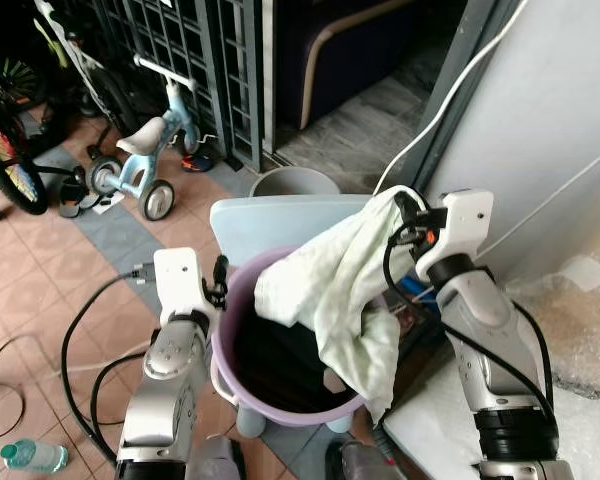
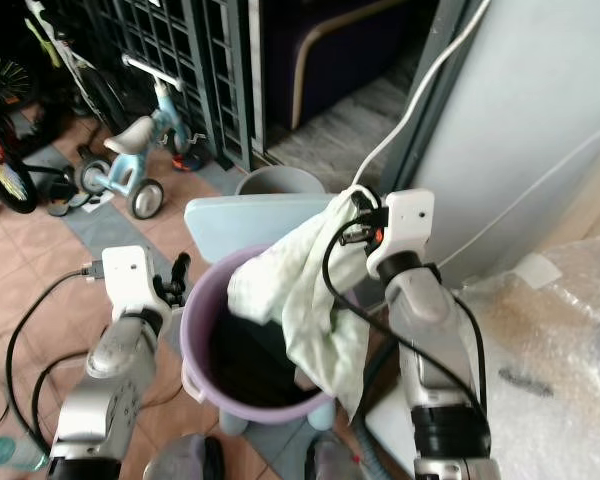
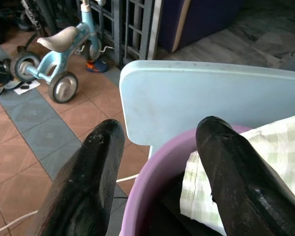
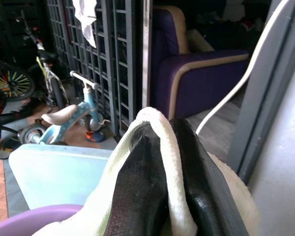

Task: Clothes washing

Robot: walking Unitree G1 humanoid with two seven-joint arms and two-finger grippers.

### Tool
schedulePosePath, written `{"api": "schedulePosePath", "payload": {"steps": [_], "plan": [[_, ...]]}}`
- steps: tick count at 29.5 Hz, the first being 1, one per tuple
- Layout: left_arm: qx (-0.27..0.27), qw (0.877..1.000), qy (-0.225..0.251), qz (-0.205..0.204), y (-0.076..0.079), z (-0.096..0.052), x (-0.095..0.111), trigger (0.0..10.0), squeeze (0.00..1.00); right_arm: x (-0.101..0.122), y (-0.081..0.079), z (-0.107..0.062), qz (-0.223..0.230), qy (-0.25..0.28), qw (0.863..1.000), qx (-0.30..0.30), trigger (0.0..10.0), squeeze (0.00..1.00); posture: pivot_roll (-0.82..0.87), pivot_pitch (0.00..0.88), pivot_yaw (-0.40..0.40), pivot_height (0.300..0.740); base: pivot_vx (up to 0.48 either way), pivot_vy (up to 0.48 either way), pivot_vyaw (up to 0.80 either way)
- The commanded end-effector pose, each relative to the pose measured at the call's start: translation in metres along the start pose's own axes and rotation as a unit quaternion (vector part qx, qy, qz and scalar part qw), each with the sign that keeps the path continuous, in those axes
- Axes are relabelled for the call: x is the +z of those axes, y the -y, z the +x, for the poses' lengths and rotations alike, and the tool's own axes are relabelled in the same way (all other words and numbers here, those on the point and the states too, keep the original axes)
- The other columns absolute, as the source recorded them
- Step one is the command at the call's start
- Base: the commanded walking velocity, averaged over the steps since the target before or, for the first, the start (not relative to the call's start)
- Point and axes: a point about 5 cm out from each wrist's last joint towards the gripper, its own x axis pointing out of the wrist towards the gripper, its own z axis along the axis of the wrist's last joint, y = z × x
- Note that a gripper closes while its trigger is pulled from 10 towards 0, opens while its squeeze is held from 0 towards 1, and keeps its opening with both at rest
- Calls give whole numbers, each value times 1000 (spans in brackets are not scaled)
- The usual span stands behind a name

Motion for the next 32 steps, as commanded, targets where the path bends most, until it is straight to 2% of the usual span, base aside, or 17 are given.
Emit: {"api": "schedulePosePath", "payload": {"steps": [1,7,11,16,17,19,23,27,30,32], "plan": [[-2,1000,-2,-9,4,0,-1,10000,0,10,-1,2,-4,16,1000,0,10000,0,9,66,1,740,-326,0,-756],[-4,1000,-1,-7,3,1,0,10000,0,11,-1,4,-8,17,1000,1,10000,0,10,72,7,740,-310,0,-646],[-6,1000,3,-6,3,2,2,10000,0,13,-4,7,-11,23,1000,3,10000,0,6,78,23,740,-286,0,0],[-11,1000,13,-7,3,4,6,10000,0,17,-4,11,-14,32,999,-4,10000,0,6,80,30,740,0,0,0],[-41,999,26,-20,5,3,12,10000,0,20,-1,13,-24,36,999,-15,10000,0,8,80,27,740,0,0,-800],[-41,999,28,-14,4,4,13,10000,0,23,0,14,-28,40,999,-21,10000,0,7,80,20,740,0,0,-800],[-47,998,36,-26,4,3,15,10000,0,29,3,16,-49,55,997,-29,10000,0,14,80,8,740,0,0,-800],[-52,998,33,-27,7,2,13,10000,0,36,13,22,-66,72,994,-57,10000,0,17,84,13,740,120,-365,-800],[-59,997,31,-27,9,1,12,10000,0,39,15,25,-71,78,992,-62,10000,0,15,85,16,740,0,-405,-800],[-67,997,29,-25,11,1,11,10000,0,49,21,30,-85,95,989,-70,10000,0,13,81,23,740,0,-442,-800]]}}
